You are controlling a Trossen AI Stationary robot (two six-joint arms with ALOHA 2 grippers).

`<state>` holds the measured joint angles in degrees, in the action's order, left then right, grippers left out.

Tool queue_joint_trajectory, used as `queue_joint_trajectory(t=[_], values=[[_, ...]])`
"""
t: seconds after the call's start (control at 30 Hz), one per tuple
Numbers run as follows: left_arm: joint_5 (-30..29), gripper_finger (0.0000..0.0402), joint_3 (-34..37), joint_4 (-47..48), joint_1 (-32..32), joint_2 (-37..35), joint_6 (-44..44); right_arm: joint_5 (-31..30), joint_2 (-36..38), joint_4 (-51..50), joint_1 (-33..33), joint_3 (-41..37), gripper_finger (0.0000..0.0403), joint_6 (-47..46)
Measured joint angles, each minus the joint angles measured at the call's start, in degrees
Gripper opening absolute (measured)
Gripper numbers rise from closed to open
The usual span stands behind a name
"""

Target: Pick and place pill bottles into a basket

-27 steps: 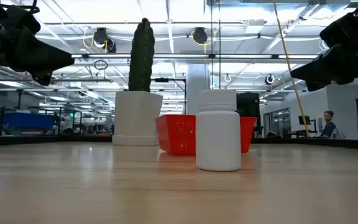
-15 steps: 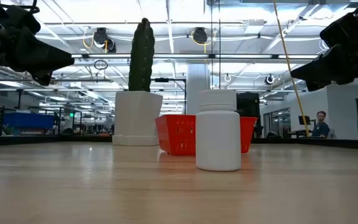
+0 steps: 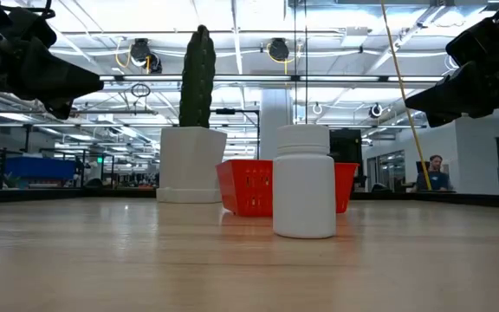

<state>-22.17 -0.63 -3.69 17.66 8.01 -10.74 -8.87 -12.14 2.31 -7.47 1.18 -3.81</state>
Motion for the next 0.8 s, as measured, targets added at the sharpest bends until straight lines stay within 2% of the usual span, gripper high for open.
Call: queue_joint_trajectory(t=[0.6,0.67,0.8], values=[[0.0,0.0074,0.01,0.01,0.01,0.0,-0.01,0.02,-0.02,0.5,-0.01,0.01,0.0,-0.31],[0.0,0.0074,0.01,0.0,-0.01,0.02,0.02,-0.06,-0.02,2.11,-0.01,0.01,0.0,-1.76],[0.0,0.0074,-0.01,0.01,0.01,0.0,0.0,0.48,0.02,12.53,-0.01,0.0,0.0,-5.88]])
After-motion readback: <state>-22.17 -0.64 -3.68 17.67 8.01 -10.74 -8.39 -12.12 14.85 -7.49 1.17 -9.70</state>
